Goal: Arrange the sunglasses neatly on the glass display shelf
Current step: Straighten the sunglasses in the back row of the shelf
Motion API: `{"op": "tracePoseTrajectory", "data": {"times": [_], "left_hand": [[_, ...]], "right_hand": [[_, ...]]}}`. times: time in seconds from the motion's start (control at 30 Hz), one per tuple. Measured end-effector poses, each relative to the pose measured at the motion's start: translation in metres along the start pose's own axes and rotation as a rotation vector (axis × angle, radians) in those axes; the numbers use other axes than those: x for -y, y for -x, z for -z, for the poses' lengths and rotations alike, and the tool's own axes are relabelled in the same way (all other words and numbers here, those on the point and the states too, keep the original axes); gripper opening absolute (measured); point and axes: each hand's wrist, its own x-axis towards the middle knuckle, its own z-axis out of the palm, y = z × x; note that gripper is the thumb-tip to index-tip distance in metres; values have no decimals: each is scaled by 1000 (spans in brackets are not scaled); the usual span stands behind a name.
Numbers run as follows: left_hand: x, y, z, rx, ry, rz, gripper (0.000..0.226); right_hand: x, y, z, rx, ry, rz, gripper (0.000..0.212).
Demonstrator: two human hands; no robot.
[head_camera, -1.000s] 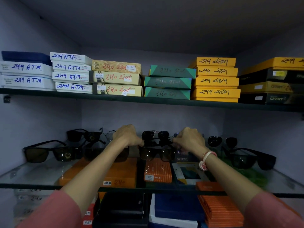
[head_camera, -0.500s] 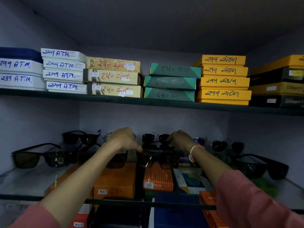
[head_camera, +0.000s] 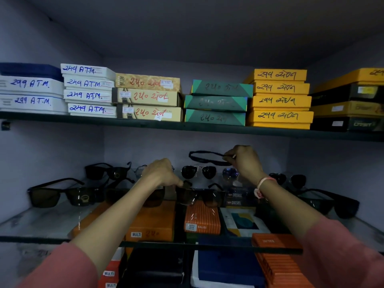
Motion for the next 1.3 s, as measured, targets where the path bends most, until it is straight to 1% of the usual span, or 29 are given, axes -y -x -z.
{"op": "tracePoseTrajectory", "data": {"times": [0.03, 0.1, 0.13, 0.2, 0.23, 0.3, 0.37, 0.47, 0.53, 0.6, 0.67, 0.8, 0.87, 0.9, 0.93, 1.0, 1.07, 1.17, 1.23, 1.3], "left_hand": [[-2, 4, 0, -10, 4, -5, 38], [-4, 9, 0, -79, 52, -32, 45], [-6, 11, 0, -133, 114, -61, 47], [-11, 16, 3, -231, 330, -140, 53], [-16, 20, 6, -244, 432, -187, 54], [-28, 28, 9, -204, 532, -284, 55], [-39, 35, 8, -172, 533, -335, 52], [-49, 41, 7, -212, 487, -355, 36], [-54, 44, 7, -237, 404, -379, 32], [-59, 49, 9, -241, 321, -415, 34], [-64, 54, 13, -237, 303, -436, 39], [-77, 54, 18, -263, 272, -409, 38], [-87, 57, 17, -262, 221, -400, 47], [-91, 58, 15, -292, 210, -383, 49], [-94, 58, 13, -342, 207, -360, 47], [-100, 57, 9, -403, 246, -299, 32], [-105, 54, 6, -365, 307, -238, 14], [-115, 51, 1, -320, 277, -169, 18], [-122, 49, -2, -290, 241, -148, 18], [-127, 44, -8, -212, 218, -131, 18]], "right_hand": [[1, 3, 6, -17, -44, -14, 22], [3, 12, 22, -49, -106, -25, 20], [5, 17, 31, -55, -115, -25, 19], [7, 29, 48, -57, -132, -17, 19], [8, 36, 55, -55, -136, -2, 19], [13, 49, 68, -53, -115, 36, 20], [19, 59, 80, -54, -94, 65, 21], [22, 68, 94, -70, -72, 86, 21], [20, 72, 102, -79, -64, 74, 20], [18, 75, 109, -98, -70, 60, 20], [16, 77, 115, -127, -86, 63, 20], [11, 77, 125, -152, -104, 63, 20], [7, 77, 126, -171, -108, 31, 19], [5, 77, 125, -191, -112, 5, 19], [2, 77, 124, -215, -120, -33, 19], [-3, 77, 124, -250, -137, -132, 18], [-9, 75, 125, -229, -129, -240, 15], [-20, 72, 126, -174, -94, -391, 21], [-28, 70, 127, -131, -44, -452, 26], [-36, 70, 126, -49, 10, -495, 29]]}}
